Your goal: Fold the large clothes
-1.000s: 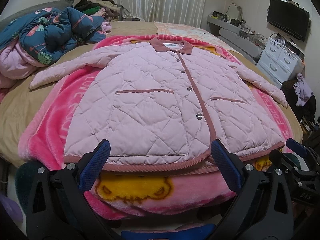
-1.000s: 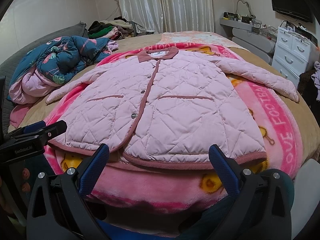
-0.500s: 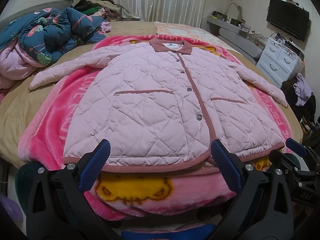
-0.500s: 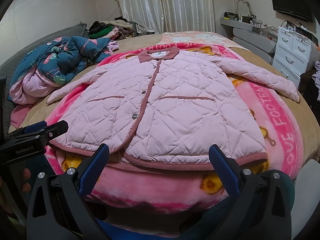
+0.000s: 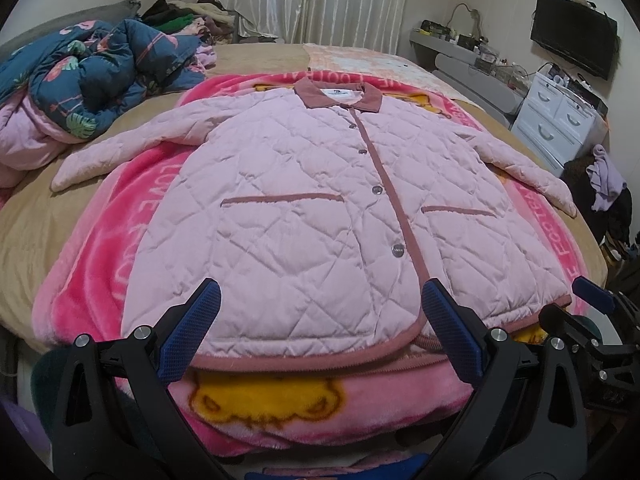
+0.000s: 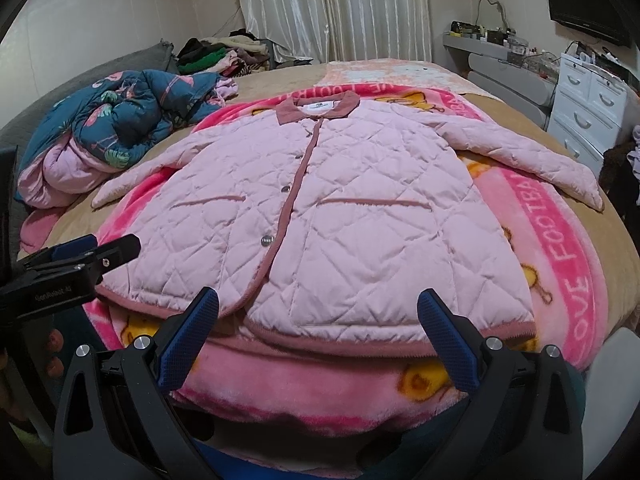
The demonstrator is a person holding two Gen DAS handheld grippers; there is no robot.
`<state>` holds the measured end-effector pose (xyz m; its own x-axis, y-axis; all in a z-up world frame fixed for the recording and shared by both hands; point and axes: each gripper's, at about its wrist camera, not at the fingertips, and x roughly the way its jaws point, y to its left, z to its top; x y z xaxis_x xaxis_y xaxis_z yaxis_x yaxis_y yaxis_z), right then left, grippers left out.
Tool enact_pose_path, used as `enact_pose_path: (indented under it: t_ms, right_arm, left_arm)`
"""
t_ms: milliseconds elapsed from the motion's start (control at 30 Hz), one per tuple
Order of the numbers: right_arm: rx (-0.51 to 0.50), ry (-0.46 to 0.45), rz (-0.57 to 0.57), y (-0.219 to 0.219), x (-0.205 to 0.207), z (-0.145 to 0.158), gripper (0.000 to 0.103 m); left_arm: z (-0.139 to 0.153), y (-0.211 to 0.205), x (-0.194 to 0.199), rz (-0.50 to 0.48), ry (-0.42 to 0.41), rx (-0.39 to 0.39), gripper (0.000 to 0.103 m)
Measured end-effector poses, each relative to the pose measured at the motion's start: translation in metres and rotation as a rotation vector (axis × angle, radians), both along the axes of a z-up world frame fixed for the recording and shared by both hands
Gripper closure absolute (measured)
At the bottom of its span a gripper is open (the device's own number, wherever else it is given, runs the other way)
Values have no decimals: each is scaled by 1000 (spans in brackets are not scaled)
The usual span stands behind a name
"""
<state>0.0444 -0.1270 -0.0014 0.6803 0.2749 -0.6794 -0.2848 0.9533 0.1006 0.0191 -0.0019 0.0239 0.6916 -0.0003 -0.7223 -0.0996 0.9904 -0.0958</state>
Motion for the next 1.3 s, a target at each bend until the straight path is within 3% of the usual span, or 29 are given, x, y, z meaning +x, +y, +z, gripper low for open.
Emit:
enact_pose_path:
  t_ms: [400,633,900,1300]
  right_arm:
    - [17,-13,-39,-12,48,19,4]
    - [54,-13,-57,-18,86,31,4]
    - [69,-17,-83,-25,124,47,4]
    - [72,-88,-155,-50,202,86,4]
  left_arm:
    - [6,4,52,-12,-4,-14,9]
    - [18,0,84,3,-17,51,9]
    - [30,-3,122,-12,-3,63,9]
    - [51,-23,196,-38,-10,52,9]
